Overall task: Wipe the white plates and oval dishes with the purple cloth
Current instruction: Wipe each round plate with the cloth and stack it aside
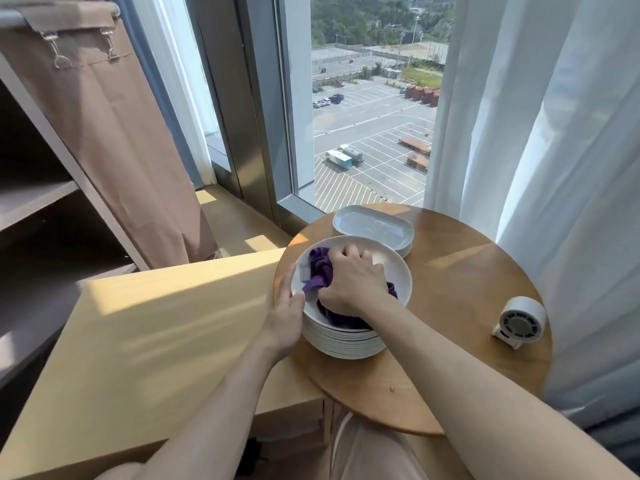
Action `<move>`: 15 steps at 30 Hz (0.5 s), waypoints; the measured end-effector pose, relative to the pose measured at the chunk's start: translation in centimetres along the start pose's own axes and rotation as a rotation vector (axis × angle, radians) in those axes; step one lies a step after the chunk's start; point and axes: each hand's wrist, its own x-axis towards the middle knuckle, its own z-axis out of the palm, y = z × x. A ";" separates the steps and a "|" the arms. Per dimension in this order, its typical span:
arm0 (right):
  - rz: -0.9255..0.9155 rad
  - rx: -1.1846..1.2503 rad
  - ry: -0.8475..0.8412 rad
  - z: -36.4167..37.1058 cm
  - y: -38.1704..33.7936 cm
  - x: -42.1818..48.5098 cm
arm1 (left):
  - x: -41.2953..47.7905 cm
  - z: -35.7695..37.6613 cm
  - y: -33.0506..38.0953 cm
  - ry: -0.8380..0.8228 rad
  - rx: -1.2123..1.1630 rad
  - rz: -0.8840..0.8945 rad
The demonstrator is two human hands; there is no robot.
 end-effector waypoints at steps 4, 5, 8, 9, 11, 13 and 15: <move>-0.072 -0.060 -0.039 -0.5 0.4 -2.0 | -0.2 0.1 0.0 -0.007 -0.017 0.018; -0.069 -0.063 -0.045 -0.9 0.6 -2.3 | -0.2 0.1 0.0 -0.013 -0.006 0.014; -0.061 -0.097 -0.031 -2.0 1.5 -3.2 | -0.2 -0.1 -0.1 -0.014 0.014 -0.010; -0.058 -0.122 -0.005 -2.2 1.8 -3.5 | -0.2 -0.2 0.1 -0.014 0.034 -0.013; -0.026 -0.141 0.087 -2.3 2.3 -4.4 | -0.2 -0.3 0.4 -0.028 0.117 0.006; 0.014 -0.070 0.242 -1.8 2.8 -5.5 | -0.2 -0.5 0.8 -0.008 0.321 0.074; 0.028 0.097 0.432 -0.9 3.3 -6.8 | -0.8 -0.9 1.6 0.082 0.565 0.165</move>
